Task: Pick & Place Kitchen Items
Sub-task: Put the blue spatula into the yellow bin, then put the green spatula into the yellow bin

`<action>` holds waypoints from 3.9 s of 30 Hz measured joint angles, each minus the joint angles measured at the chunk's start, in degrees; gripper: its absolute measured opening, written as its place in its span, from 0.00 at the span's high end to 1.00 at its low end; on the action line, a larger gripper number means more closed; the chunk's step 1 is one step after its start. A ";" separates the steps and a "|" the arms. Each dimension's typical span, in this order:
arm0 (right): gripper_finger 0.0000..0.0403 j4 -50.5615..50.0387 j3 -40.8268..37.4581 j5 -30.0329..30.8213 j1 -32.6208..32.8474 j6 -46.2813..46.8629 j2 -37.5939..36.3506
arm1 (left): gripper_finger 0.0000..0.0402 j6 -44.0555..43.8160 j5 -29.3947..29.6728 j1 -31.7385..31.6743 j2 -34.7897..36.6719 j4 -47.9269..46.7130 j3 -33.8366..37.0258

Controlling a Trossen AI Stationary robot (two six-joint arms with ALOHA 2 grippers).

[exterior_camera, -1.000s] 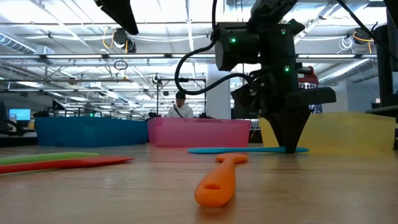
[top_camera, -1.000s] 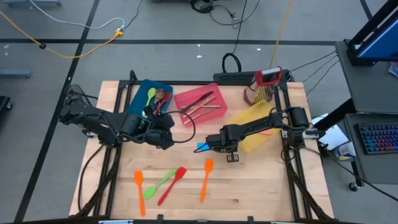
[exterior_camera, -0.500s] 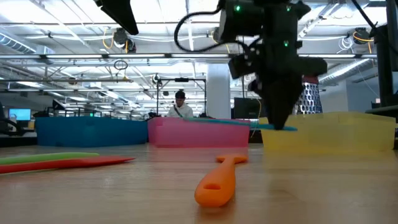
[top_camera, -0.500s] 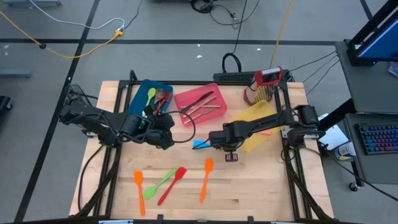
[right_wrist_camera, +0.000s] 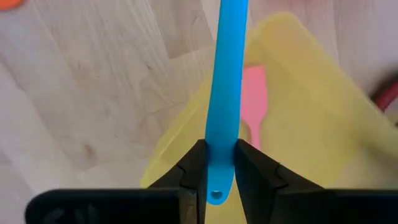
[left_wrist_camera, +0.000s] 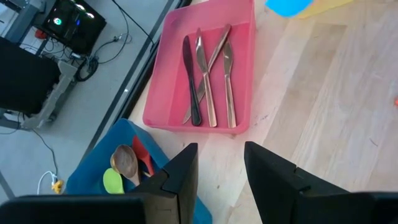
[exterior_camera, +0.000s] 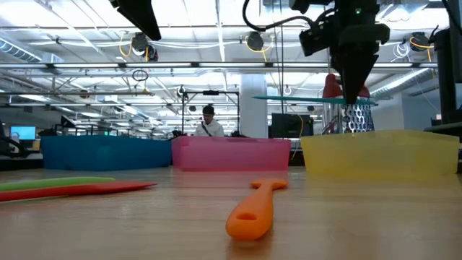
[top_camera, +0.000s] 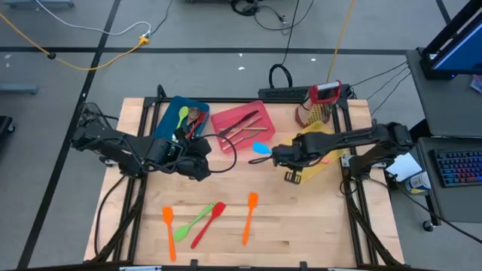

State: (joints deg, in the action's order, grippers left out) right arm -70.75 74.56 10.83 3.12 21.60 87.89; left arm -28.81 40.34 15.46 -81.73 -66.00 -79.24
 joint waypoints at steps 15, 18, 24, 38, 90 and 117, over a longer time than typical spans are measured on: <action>0.86 -13.71 0.00 0.94 -1.67 15.24 -2.31 | 0.66 0.42 0.00 0.00 0.00 0.07 0.00; 0.86 -16.09 0.00 0.81 -1.62 17.22 -2.31 | 0.66 0.58 0.00 0.00 0.00 0.05 0.00; 0.86 -19.28 0.00 -2.27 -1.60 19.17 -2.30 | 0.66 0.56 0.00 0.00 0.00 0.05 0.00; 0.85 -19.13 -11.08 -13.86 -0.77 7.54 -2.29 | 0.66 0.45 0.02 0.00 0.00 0.05 0.00; 0.67 17.59 -27.91 1.62 -14.04 -32.41 -1.83 | 0.66 0.21 0.09 0.00 0.00 0.27 0.00; 0.68 19.78 -28.00 2.43 -13.91 -21.62 -21.86 | 0.66 -14.30 -1.73 6.77 0.02 -0.35 0.00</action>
State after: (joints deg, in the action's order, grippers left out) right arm -50.98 46.57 13.26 -10.79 -0.02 66.03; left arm -43.11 38.61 22.23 -81.71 -66.35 -79.24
